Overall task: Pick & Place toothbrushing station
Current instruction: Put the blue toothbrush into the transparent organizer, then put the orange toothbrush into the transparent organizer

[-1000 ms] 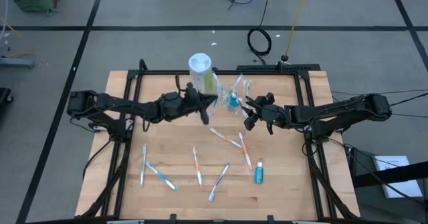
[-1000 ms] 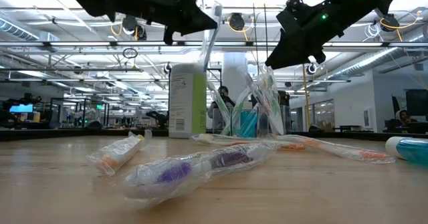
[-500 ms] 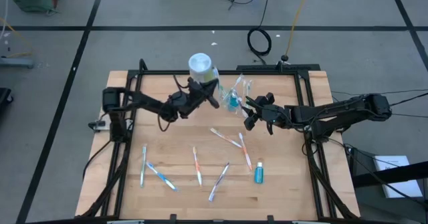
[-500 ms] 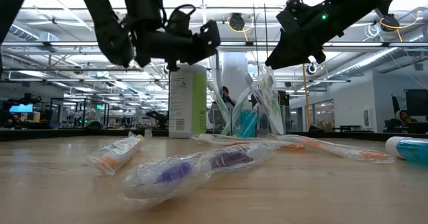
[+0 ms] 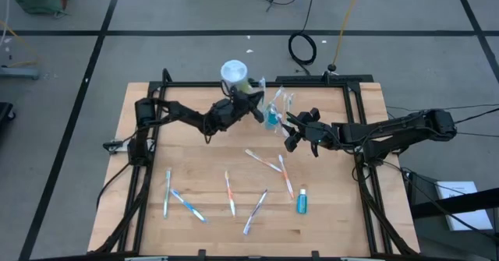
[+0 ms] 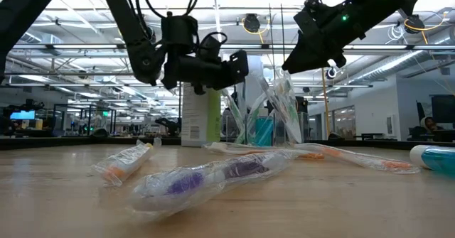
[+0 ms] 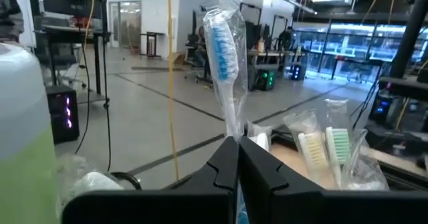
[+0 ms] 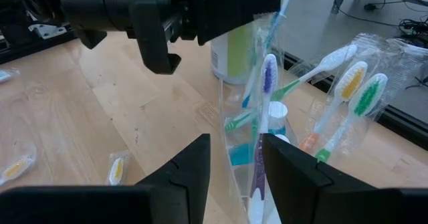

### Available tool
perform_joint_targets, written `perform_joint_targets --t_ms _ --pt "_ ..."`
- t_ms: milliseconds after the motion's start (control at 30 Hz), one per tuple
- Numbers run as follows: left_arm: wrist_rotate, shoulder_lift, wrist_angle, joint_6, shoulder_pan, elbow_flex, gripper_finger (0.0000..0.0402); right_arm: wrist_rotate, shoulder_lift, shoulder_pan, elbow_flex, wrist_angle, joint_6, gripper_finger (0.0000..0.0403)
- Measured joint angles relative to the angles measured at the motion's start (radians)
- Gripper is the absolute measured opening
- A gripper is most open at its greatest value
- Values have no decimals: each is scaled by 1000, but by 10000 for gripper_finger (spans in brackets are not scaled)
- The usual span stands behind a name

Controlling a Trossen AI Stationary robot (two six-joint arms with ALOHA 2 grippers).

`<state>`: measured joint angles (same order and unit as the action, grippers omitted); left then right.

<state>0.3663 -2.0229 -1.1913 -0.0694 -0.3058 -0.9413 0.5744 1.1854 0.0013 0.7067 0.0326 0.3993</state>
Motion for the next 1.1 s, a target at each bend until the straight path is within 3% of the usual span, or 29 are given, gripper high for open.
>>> perform_joint_targets --t_ms 133,667,867,1100 --pt "0 0 32 11 6 -1 6 0 0 0 0 0 0 128" --pt "2 2 135 108 34 -1 80 0 0 0 0 0 0 128" --pt "70 55 304 69 40 -1 136 0 1 0 0 -1 0 128" --pt "79 206 506 95 76 -1 178 0 1 0 0 -4 0 128"
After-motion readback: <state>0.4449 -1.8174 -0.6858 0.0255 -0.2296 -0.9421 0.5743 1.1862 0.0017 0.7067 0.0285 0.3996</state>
